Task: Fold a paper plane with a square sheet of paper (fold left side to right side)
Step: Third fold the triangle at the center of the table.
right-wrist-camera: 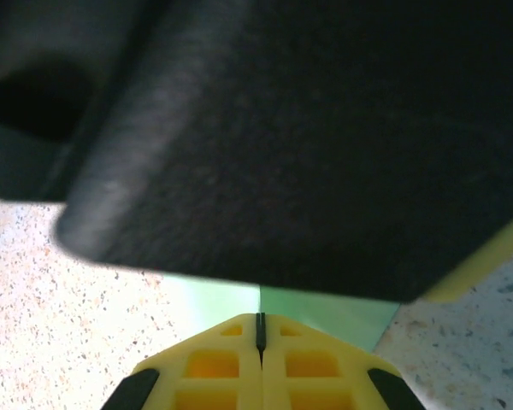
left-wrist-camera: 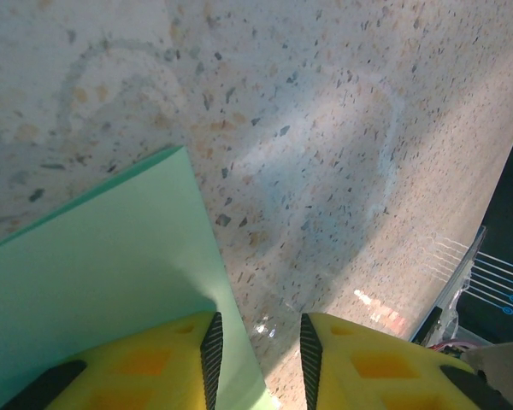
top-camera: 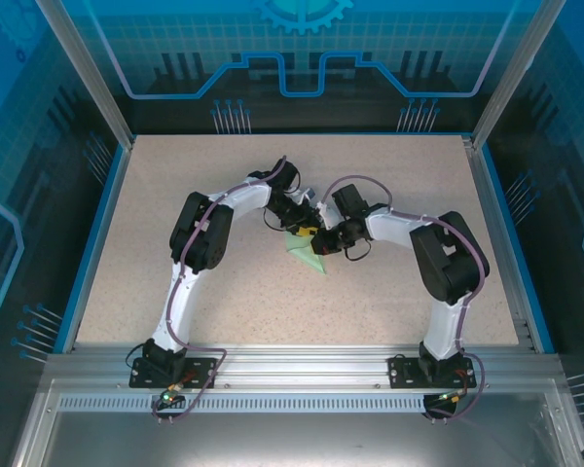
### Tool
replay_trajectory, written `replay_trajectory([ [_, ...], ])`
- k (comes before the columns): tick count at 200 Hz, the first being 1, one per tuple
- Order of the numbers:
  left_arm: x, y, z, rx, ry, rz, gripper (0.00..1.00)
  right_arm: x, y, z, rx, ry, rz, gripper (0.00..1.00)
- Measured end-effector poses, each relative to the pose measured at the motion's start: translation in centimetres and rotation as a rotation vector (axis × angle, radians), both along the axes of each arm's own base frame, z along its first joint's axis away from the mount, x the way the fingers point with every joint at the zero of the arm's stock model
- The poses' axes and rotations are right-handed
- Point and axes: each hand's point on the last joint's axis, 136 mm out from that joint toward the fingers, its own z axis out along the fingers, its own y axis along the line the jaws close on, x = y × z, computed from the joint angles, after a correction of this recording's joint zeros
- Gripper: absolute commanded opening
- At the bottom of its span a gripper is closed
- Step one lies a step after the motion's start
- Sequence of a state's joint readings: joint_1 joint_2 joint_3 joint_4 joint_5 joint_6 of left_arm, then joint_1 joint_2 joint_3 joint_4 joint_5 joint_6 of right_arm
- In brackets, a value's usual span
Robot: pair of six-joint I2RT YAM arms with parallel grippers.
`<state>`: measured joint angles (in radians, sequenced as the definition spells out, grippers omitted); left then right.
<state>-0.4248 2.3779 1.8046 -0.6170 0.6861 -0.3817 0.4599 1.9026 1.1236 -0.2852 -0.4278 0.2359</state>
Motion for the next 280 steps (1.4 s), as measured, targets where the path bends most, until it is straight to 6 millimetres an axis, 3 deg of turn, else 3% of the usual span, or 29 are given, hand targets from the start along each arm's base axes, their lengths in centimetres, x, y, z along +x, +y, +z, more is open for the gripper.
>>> replay_trajectory([
  [164, 0.0, 0.0, 0.0, 0.001, 0.000, 0.000, 0.33, 0.0, -0.9, -1.5, -0.027, 0.039, -0.019, 0.04],
  [280, 0.0, 0.0, -0.1, 0.001, 0.001, 0.000, 0.33, 0.1, -1.0, -1.5, -0.025, 0.045, -0.032, 0.04],
])
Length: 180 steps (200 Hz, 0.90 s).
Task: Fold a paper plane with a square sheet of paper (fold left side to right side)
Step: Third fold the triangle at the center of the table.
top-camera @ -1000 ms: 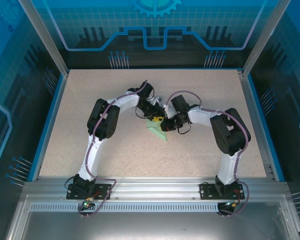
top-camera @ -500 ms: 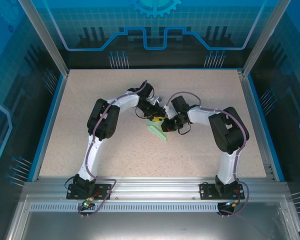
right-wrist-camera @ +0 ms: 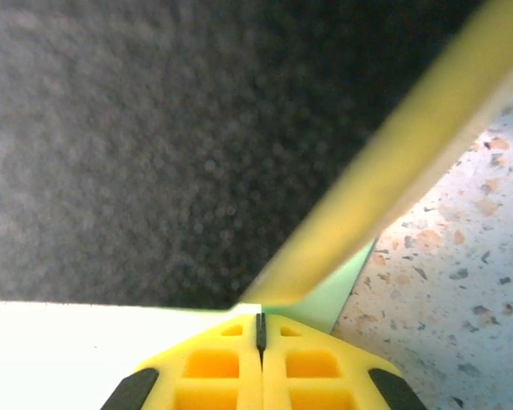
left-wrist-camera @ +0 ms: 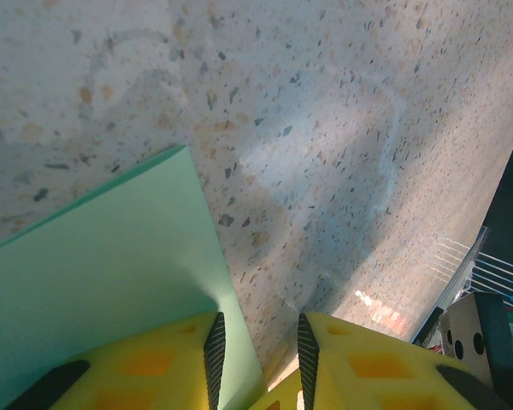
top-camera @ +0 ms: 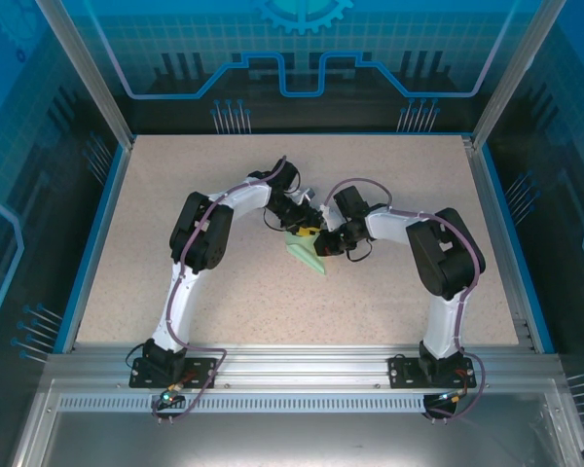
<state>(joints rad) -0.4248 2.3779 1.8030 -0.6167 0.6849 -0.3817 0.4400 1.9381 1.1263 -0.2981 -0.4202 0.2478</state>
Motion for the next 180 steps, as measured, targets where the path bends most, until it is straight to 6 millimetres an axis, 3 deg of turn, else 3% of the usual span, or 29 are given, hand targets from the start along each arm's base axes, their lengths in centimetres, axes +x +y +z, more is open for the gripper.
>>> replay_trajectory([
  [180, -0.02, 0.00, -0.01, 0.000, 0.000, -0.001, 0.35, 0.17, -0.29, -0.30, 0.003, 0.019, -0.023, 0.05],
])
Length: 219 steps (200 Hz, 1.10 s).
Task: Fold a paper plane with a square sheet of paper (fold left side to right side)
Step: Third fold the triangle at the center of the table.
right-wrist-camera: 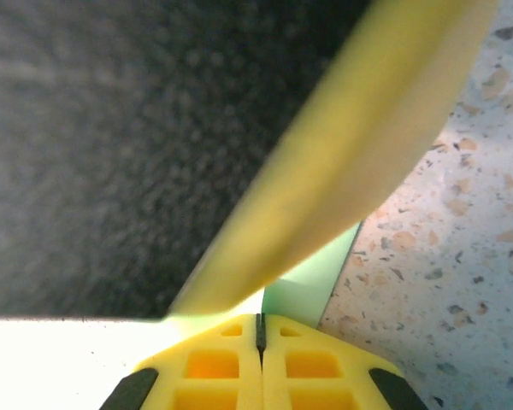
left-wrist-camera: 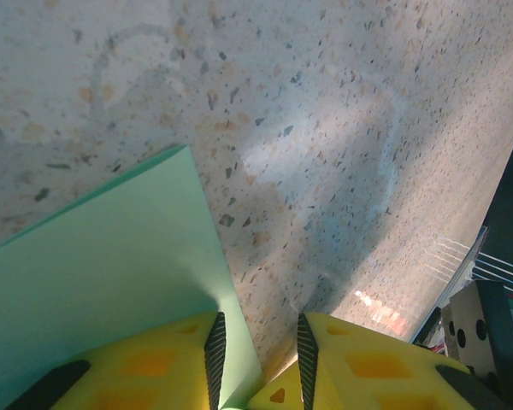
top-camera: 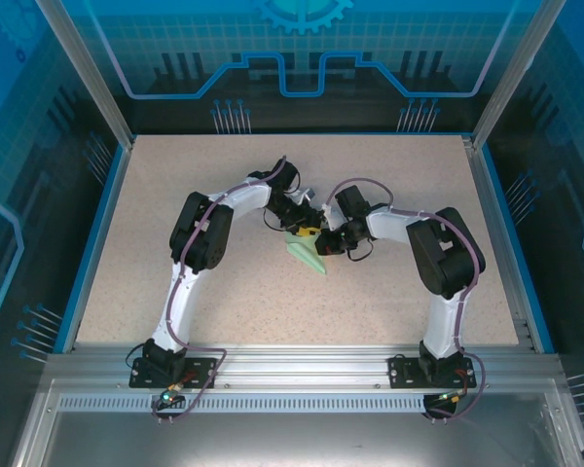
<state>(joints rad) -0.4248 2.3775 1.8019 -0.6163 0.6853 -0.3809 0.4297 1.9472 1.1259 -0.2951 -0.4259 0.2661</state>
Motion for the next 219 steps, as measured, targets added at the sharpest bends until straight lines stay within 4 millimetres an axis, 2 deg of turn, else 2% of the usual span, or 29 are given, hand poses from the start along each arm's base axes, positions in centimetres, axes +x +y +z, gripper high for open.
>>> replay_trajectory([
  [37, 0.1, 0.1, 0.4, 0.010, 0.000, -0.001, 0.43, 0.2, 0.0, -0.1, 0.008, 0.011, -0.003, 0.05],
  [55, 0.3, 0.8, 0.6, 0.041, 0.008, 0.011, 0.50, 0.4, 0.0, -0.1, 0.013, 0.010, -0.004, 0.05],
  [77, 1.3, 2.0, 1.3, 0.070, 0.004, 0.036, 0.53, 0.5, 0.1, -0.1, 0.018, 0.014, -0.003, 0.05],
  [101, 3.0, 3.7, 3.8, 0.062, -0.047, 0.080, 0.53, 0.5, 0.1, -0.2, 0.017, 0.016, -0.003, 0.05],
  [119, 3.5, 5.1, 6.2, 0.056, -0.096, 0.109, 0.48, 0.5, 0.1, -0.2, 0.018, 0.017, -0.003, 0.05],
  [142, 1.8, 6.1, 9.1, 0.031, -0.139, 0.124, 0.40, 0.5, 0.1, -0.2, 0.020, 0.019, -0.003, 0.05],
  [157, 0.0, 6.0, 9.6, 0.008, -0.133, 0.120, 0.39, 0.5, 0.1, -0.2, 0.020, 0.020, -0.002, 0.05],
  [172, -1.6, 5.4, 8.9, -0.001, -0.106, 0.105, 0.38, 0.5, 0.1, -0.2, 0.021, 0.019, -0.002, 0.05],
  [195, -3.9, 3.8, 6.6, 0.003, -0.044, 0.076, 0.38, 0.5, 0.1, -0.2, 0.018, 0.022, 0.000, 0.05],
  [219, -5.0, 2.3, 5.0, 0.009, -0.007, 0.055, 0.37, 0.5, 0.1, -0.2, 0.016, 0.028, 0.001, 0.05],
])
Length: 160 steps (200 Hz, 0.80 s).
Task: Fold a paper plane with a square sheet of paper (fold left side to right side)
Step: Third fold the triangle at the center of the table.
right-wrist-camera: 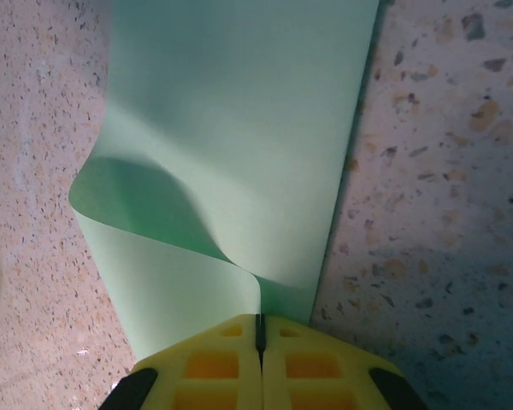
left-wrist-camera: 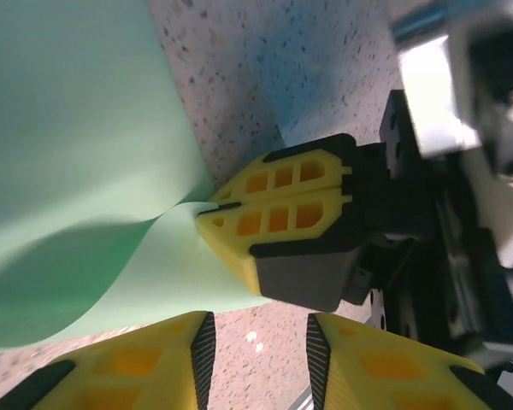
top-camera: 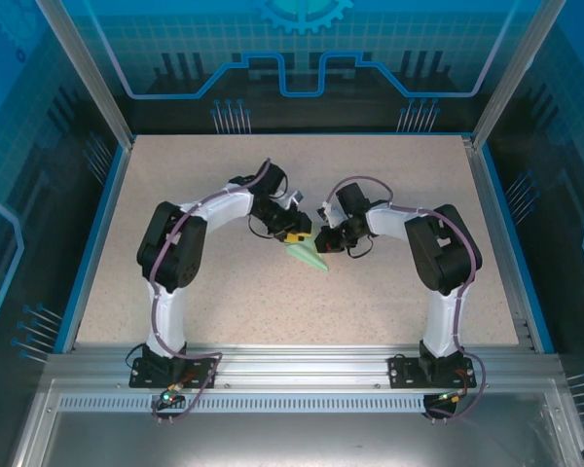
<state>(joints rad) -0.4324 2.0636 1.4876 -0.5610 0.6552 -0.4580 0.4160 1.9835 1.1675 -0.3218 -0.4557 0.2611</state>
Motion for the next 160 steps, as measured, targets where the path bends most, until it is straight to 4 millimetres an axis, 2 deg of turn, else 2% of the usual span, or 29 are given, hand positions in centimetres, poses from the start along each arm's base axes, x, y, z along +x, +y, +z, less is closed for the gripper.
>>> replay_trajectory([
  [38, -0.1, -0.8, -1.5, 0.004, 0.018, -0.005, 0.37, 0.0, 0.0, 0.0, -0.003, 0.001, 0.002, 0.05],
  [140, -1.4, 0.5, -5.1, 0.083, 0.071, 0.015, 0.36, 0.0, 0.0, 0.0, -0.006, 0.003, 0.008, 0.05],
  [160, -1.3, 0.6, -5.2, 0.085, 0.068, 0.015, 0.36, 0.0, 0.0, 0.0, -0.007, 0.003, 0.009, 0.05],
])
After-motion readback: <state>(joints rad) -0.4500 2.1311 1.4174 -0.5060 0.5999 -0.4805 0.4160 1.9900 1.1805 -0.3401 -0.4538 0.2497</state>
